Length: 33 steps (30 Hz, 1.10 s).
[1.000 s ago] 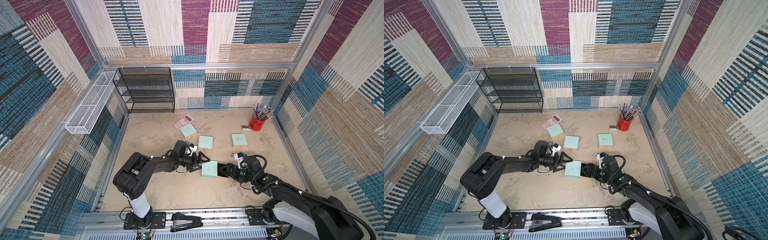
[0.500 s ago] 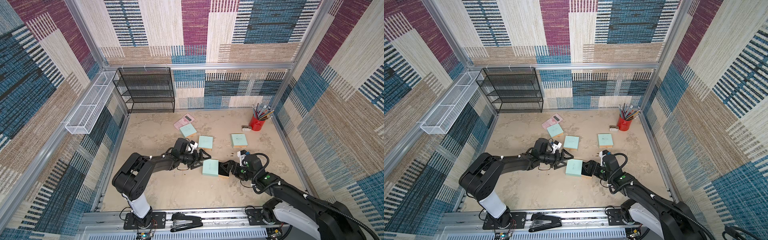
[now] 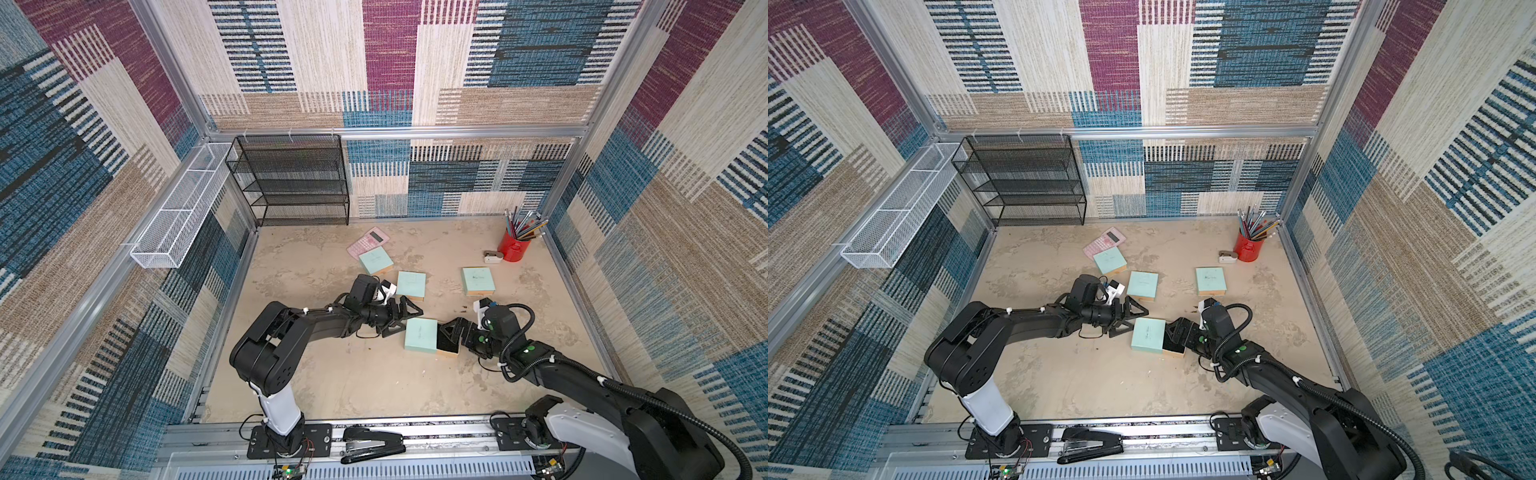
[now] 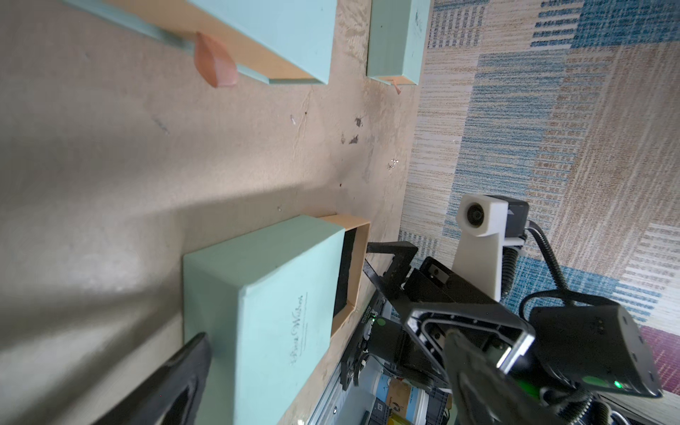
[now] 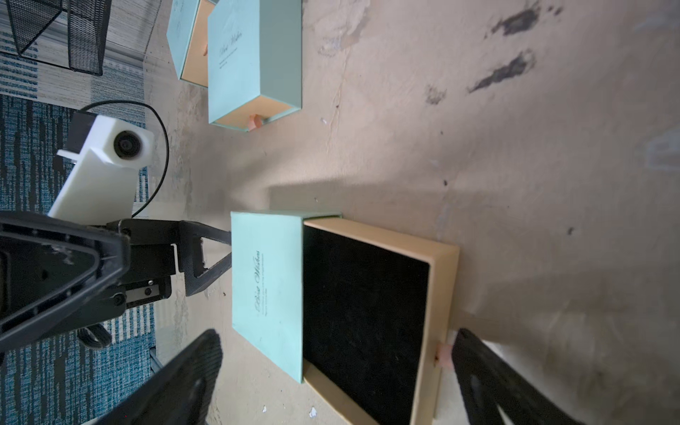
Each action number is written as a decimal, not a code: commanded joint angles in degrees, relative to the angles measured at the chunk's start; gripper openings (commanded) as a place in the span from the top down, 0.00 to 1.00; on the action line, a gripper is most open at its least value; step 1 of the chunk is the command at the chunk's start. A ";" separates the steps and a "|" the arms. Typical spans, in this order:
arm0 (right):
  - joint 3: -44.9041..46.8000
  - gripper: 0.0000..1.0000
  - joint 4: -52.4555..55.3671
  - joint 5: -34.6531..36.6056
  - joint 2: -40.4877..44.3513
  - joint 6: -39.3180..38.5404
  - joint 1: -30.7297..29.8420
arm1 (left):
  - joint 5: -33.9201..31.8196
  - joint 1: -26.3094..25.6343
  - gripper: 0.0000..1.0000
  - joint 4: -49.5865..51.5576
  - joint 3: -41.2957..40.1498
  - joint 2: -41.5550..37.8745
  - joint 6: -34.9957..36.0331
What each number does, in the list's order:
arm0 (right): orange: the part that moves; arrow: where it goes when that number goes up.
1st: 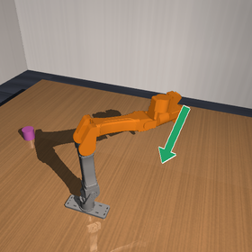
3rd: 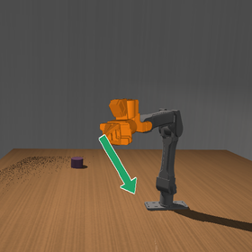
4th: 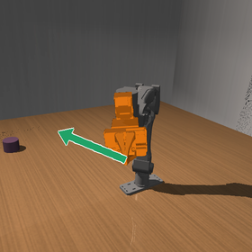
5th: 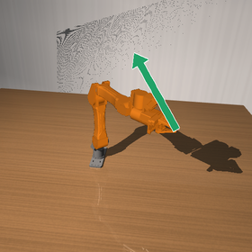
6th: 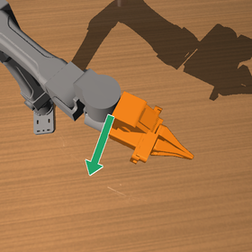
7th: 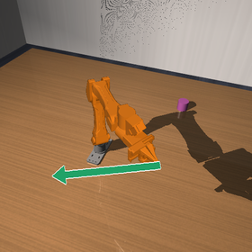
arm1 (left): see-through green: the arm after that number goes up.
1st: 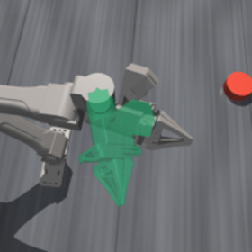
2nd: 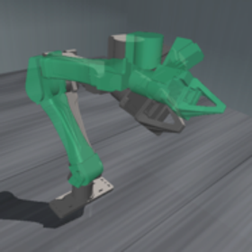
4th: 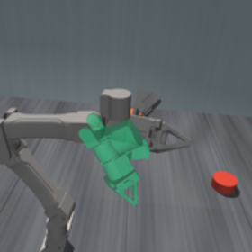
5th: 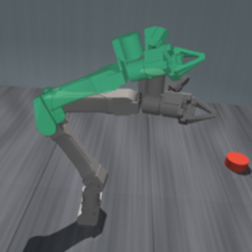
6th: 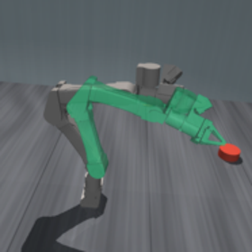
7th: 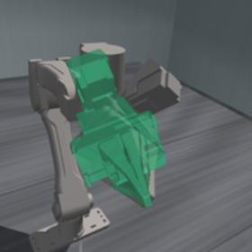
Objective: Take out the earrings from the drawer-style jewelry box
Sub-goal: Close the drawer of the jewelry box.
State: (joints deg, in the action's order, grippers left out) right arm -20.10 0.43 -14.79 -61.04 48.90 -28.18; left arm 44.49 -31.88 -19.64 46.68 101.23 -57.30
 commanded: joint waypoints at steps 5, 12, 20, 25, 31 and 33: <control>-0.59 0.00 -6.29 -2.68 -2.57 -1.01 -0.02 | 3.19 -0.25 0.01 -6.73 0.02 2.20 -3.57; 1.21 0.01 -10.94 -4.46 -3.29 1.09 -0.12 | 4.20 -1.16 0.01 -9.79 -0.09 3.64 -5.08; 0.88 0.01 -12.78 -4.96 -3.81 2.23 -0.20 | 4.30 -2.00 0.01 -10.28 0.25 3.97 -5.54; 1.72 0.01 -15.43 -5.96 -5.04 3.41 -0.47 | 4.46 -2.57 0.01 -10.57 0.42 4.49 -5.71; 1.99 0.01 -16.81 -6.33 -5.74 3.89 -1.07 | 4.56 -2.84 0.01 -11.00 0.61 4.81 -6.08; 1.99 0.01 -17.34 -6.47 -6.01 4.17 -1.32 | 4.63 -2.93 0.01 -10.99 0.78 4.94 -6.02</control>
State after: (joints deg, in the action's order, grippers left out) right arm -18.17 -13.56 -20.18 -66.74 52.23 -29.17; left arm 48.18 -34.68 -28.14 46.78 105.91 -63.29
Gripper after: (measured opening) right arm 0.989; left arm 0.986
